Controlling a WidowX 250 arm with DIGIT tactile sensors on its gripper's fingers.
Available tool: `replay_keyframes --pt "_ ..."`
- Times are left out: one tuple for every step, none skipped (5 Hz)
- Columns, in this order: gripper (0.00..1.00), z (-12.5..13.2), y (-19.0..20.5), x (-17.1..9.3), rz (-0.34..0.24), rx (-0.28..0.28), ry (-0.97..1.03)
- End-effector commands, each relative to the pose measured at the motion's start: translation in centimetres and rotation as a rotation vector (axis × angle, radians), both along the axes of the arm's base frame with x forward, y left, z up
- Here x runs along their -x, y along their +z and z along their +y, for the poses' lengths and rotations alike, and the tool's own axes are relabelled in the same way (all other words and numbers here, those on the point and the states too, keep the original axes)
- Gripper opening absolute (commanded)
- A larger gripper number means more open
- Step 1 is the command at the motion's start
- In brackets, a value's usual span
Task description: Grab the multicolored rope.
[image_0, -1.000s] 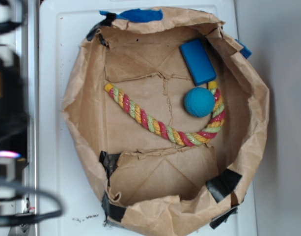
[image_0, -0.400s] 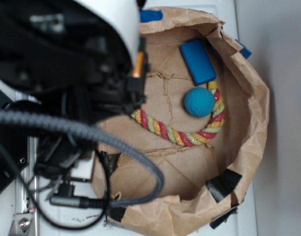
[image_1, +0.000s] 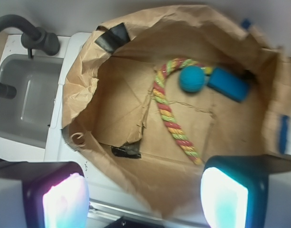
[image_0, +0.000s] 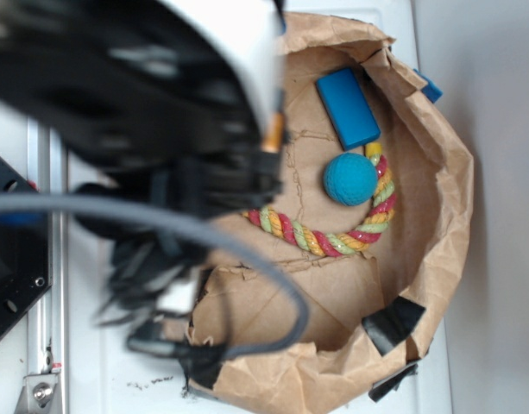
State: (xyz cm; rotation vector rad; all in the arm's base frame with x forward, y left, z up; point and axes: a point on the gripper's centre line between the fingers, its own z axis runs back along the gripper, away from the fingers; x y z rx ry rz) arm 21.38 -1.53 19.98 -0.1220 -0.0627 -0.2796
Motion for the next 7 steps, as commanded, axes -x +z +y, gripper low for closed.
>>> replay_keyframes --pt "1.0 0.2 -6.5 -2.4 -0.024 -0.095 0.001" --pt "1.0 0.6 -8.3 -3.0 -0.037 -0.122 0.008" --pt "1.0 0.0 -10.2 -4.0 -0.063 -0.143 0.0" --pt "1.0 -0.4 -11.3 -4.8 -0.098 -0.108 0.007" --pt "1.0 -0.8 -12.2 -5.2 -0.11 -0.107 0.0" --pt "1.0 -0.8 -13.7 -6.1 -0.151 -0.122 -0.014" --pt "1.0 -1.0 -15.7 -6.4 -0.139 -0.128 -0.052"
